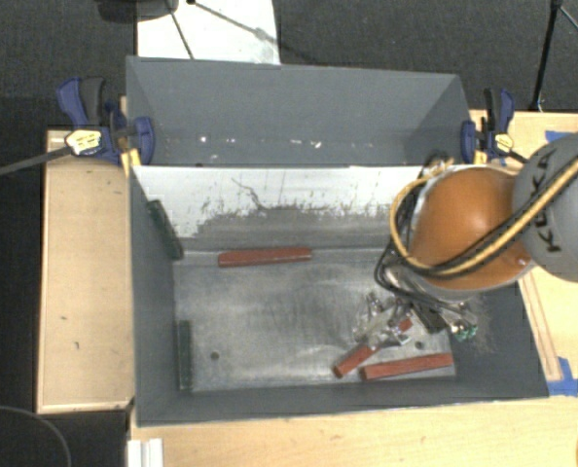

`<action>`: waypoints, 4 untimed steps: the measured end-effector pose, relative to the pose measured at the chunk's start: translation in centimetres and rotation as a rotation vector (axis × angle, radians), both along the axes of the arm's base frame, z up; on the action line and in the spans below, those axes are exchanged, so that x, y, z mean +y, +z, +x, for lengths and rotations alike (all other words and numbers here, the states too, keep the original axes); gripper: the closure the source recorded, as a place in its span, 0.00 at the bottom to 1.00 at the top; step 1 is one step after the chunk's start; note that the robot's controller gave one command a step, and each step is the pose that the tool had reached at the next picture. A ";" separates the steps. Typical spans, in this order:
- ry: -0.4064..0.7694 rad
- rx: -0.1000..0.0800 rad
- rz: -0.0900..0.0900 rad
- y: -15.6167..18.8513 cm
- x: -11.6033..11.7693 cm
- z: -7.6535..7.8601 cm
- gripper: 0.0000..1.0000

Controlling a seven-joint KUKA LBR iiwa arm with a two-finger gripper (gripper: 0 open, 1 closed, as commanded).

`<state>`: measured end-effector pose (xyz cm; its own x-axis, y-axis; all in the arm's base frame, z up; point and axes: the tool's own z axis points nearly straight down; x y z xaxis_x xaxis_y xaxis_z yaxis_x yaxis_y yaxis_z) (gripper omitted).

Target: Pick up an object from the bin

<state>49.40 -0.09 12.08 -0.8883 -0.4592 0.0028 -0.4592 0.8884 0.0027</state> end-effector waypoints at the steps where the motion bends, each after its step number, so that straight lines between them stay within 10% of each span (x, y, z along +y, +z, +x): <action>1: 0.134 -0.008 0.000 -3.8 0.3 0.8 0.00; 2: 0.134 -0.005 0.000 -3.9 0.3 0.7 1.00; 3: 0.133 -0.005 0.000 -3.9 0.3 0.7 1.00; 4: 0.150 -0.006 0.000 8.1 1.0 1.1 1.00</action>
Offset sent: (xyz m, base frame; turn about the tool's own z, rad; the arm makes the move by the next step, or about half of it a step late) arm 0.0000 0.0000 0.0000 0.0000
